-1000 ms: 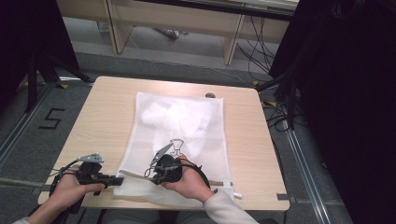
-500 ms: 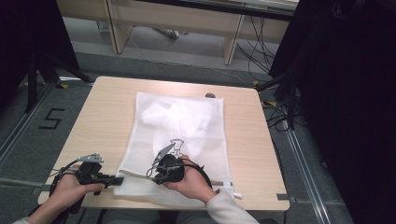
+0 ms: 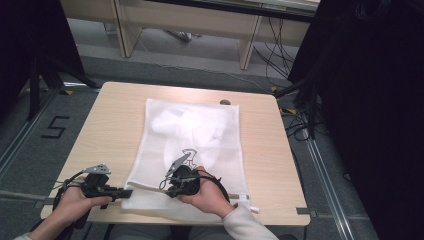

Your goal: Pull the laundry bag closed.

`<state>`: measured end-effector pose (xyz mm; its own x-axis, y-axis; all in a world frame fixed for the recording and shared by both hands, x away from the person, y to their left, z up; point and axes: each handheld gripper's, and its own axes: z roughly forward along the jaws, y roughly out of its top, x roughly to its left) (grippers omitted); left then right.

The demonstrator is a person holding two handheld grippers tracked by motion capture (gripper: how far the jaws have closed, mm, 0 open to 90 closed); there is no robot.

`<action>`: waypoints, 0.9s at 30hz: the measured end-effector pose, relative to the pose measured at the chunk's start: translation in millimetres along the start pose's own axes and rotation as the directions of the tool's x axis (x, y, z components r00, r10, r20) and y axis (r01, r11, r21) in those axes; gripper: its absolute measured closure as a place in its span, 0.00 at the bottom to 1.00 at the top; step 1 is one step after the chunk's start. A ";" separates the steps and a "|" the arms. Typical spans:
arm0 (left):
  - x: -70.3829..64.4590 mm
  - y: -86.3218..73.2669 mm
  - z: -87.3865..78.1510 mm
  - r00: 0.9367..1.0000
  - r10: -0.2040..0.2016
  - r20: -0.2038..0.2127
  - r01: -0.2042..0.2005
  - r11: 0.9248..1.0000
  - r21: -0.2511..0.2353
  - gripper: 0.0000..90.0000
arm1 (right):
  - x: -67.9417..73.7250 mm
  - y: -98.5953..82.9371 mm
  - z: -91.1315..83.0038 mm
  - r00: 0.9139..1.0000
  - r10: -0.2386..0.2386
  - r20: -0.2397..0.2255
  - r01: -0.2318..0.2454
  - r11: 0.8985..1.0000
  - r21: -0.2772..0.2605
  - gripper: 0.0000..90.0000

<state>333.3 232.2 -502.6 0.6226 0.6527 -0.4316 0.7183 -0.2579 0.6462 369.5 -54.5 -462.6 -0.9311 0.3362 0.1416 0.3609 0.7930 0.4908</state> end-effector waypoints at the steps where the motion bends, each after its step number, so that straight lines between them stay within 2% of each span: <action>1: -0.4 -0.8 1.2 1.000 -0.003 -0.005 0.003 1.000 -0.020 0.95 | -0.1 -0.6 -0.3 1.000 0.003 -0.003 -0.003 1.000 -0.001 0.91; 6: -0.1 -0.2 0.2 1.000 0.000 -0.003 0.000 1.000 -0.006 0.95 | -1.2 -2.0 -0.4 1.000 -0.007 -0.005 0.007 1.000 0.000 0.91; 7: -0.4 -0.8 1.0 1.000 -0.003 -0.007 0.003 1.000 -0.019 0.95 | -0.4 -2.4 -1.4 1.000 0.009 0.002 -0.009 1.000 0.005 0.91; 9: -0.3 -0.8 1.0 1.000 -0.003 -0.007 0.003 1.000 -0.020 0.95 | -1.5 -3.1 -2.3 1.000 0.001 0.002 -0.001 1.000 0.001 0.91; 12: -0.3 -0.8 1.1 1.000 -0.002 -0.006 0.002 1.000 -0.017 0.95 | -1.9 -5.2 -3.3 1.000 0.015 0.000 -0.015 1.000 0.004 0.91; 20: -0.3 -0.8 1.0 1.000 -0.004 -0.008 0.004 1.000 -0.019 0.95 | -3.4 -6.7 -4.5 1.000 -0.008 0.002 0.008 1.000 -0.003 0.91; 27: -0.3 -0.8 0.9 1.000 -0.005 -0.007 0.005 1.000 -0.018 0.95 | -4.4 -9.6 -6.3 1.000 -0.004 0.004 0.004 1.000 -0.001 0.91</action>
<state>332.8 231.6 -503.5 0.6167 0.6592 -0.4304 0.7157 -0.2418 0.6552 369.9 -66.7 -462.5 -0.9323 0.3350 0.1364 0.3573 0.7939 0.4919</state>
